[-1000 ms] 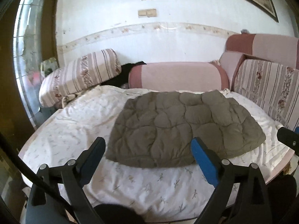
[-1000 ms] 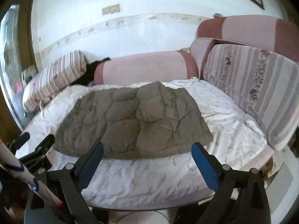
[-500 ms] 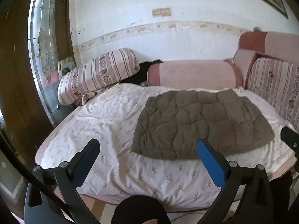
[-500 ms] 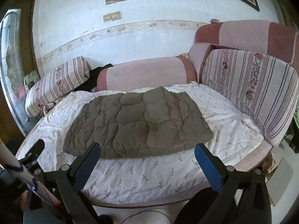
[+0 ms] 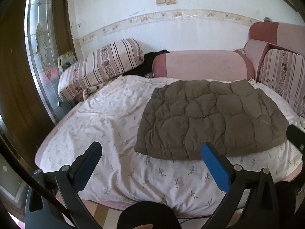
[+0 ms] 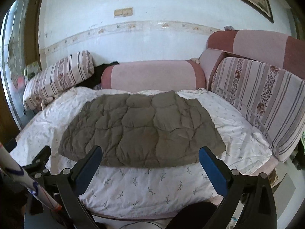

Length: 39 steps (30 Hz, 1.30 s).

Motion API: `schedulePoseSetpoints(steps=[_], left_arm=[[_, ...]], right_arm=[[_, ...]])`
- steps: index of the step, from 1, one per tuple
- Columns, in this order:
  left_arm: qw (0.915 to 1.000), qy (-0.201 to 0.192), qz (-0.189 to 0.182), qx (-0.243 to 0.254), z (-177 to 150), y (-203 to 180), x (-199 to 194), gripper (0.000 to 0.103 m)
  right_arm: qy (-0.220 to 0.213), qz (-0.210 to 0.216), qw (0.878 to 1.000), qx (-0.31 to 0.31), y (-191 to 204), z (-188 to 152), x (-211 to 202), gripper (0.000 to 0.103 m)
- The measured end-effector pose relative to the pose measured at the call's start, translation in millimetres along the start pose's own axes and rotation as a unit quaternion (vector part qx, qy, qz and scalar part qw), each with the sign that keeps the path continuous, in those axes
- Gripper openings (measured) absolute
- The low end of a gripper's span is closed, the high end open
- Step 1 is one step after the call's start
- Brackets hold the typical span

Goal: Fold large clothes

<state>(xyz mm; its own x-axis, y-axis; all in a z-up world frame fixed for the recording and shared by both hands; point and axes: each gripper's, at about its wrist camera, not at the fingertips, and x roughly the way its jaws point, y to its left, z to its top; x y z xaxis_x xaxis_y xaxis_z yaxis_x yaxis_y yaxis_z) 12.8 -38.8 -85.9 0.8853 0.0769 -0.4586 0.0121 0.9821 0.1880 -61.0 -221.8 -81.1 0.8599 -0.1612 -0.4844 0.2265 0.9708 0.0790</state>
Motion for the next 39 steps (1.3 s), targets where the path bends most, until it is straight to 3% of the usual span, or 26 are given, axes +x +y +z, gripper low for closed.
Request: schedulePoseSetpoints(steps=[16,39], left_arm=[[0.9989,0.039,-0.027,0.000,-8,-3,35,0.103],[0.9986,0.042,-0.031,-0.001,-10,-3,38,0.103]], right_arm=[[0.038,-0.019,0.999,-0.020,12,-6,35,0.103],[0.047,-0.030,0.998,-0.036,19,-11,40,0.103]])
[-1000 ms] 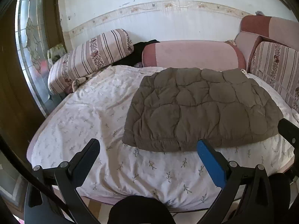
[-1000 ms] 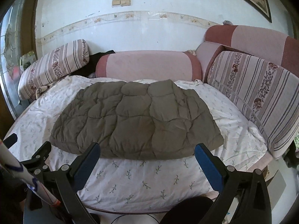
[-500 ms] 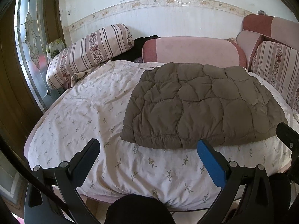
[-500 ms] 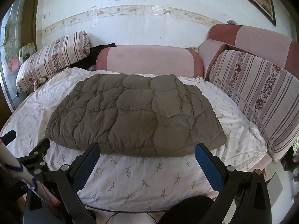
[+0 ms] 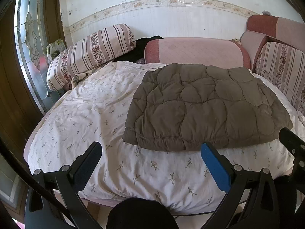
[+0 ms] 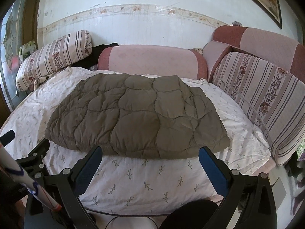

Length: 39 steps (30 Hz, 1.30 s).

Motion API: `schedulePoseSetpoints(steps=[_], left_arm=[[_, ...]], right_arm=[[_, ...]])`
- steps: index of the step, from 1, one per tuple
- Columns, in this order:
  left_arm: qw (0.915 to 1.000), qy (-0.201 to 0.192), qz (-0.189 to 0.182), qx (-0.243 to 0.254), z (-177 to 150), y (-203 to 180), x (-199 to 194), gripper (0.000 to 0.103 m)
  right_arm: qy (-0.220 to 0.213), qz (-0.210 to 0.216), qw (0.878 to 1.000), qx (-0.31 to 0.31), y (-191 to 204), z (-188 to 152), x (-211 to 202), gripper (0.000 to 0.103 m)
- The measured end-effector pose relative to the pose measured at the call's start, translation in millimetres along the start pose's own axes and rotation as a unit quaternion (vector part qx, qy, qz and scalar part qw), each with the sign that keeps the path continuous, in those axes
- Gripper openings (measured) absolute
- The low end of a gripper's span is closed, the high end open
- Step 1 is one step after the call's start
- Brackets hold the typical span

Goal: Fold large clothes

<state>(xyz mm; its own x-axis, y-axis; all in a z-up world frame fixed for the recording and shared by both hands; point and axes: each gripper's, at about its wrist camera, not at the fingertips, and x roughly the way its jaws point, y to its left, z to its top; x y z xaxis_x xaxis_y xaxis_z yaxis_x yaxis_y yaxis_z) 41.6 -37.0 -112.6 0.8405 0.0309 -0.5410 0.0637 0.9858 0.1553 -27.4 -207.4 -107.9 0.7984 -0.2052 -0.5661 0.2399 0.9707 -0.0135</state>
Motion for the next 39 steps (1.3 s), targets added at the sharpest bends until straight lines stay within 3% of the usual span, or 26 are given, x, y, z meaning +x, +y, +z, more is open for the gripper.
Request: schedulePoseSetpoints(steps=[39], left_arm=[[1.0000,-0.002,0.003,0.000,-1,-1,0,0.103]], right_arm=[[0.025,-0.021,0.999,-0.017,-2,-10,15,0.103]])
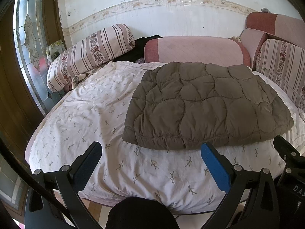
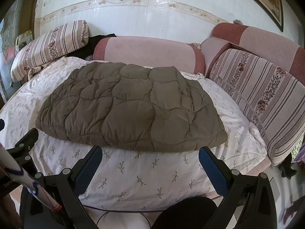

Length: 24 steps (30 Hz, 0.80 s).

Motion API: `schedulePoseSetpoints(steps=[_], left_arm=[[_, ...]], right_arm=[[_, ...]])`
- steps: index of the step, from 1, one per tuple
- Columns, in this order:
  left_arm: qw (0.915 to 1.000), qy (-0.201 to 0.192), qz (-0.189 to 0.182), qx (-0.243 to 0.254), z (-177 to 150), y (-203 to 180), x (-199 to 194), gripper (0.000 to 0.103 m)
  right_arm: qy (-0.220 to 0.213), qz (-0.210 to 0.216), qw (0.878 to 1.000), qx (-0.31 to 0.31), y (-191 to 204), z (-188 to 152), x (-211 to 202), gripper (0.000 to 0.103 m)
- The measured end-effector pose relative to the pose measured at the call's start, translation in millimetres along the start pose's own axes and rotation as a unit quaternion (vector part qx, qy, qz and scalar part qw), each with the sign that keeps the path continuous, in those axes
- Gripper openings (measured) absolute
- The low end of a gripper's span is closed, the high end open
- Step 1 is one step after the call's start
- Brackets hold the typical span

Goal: Fold large clothes

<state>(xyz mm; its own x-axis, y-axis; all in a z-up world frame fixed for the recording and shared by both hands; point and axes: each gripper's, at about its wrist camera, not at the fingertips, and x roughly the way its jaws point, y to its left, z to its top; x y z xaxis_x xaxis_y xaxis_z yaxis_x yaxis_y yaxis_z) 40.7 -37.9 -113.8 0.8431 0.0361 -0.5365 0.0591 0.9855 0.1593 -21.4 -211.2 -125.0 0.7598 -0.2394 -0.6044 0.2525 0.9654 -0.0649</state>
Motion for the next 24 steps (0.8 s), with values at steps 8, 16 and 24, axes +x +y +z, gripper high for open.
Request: schedulePoseSetpoints(steps=[8,16,24], left_arm=[[1.0000,-0.001,0.000,0.001,-0.9,0.9,-1.6,0.103],[1.0000,-0.002,-0.001,0.004,-1.3,1.4,-2.9,0.103],[0.9999,-0.004,-0.001,0.009,-0.1,0.5,-5.9,0.103]], right_arm=[[0.003,0.000,1.000,-0.002,-0.6,-0.4,1.3,0.103],[0.002,0.000,1.000,-0.002,0.0,-0.9,1.7,0.103],[0.001,0.000,1.000,-0.003,0.4,-1.5,1.3,0.103]])
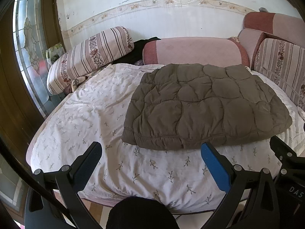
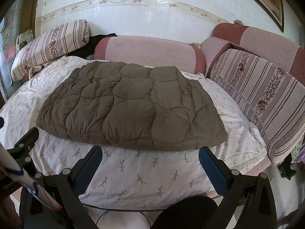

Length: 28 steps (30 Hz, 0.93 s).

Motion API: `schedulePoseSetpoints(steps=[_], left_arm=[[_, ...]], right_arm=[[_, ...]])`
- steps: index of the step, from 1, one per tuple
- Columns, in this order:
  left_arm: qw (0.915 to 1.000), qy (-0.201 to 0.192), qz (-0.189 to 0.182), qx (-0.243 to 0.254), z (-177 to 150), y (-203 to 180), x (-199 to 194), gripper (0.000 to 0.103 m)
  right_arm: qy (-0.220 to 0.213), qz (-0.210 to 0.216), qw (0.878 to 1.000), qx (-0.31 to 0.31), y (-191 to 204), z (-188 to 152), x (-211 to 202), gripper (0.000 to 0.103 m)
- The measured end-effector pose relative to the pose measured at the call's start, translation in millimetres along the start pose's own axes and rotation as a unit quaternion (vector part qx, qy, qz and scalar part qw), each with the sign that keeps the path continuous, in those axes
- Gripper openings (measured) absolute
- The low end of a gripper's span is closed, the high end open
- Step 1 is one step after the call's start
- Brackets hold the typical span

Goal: Fold large clothes

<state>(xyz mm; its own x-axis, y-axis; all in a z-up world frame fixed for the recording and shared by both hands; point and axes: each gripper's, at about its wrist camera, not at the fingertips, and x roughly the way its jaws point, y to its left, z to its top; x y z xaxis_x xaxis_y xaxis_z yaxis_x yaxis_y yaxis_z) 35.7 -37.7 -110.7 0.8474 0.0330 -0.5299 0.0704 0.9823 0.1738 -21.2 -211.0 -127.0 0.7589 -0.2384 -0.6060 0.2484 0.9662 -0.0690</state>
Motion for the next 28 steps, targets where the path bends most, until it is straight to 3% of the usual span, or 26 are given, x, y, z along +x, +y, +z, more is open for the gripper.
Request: schedulePoseSetpoints(steps=[21,28], left_arm=[[0.9998,-0.021,-0.002,0.000,0,4,-25,0.103],[0.9985,-0.054,0.002,-0.007,3,15,-48,0.103]], right_arm=[[-0.015,-0.003,1.000,0.003,0,-1,-23,0.103],[-0.028,0.005,1.000,0.007,-5,-2,-45,0.103]])
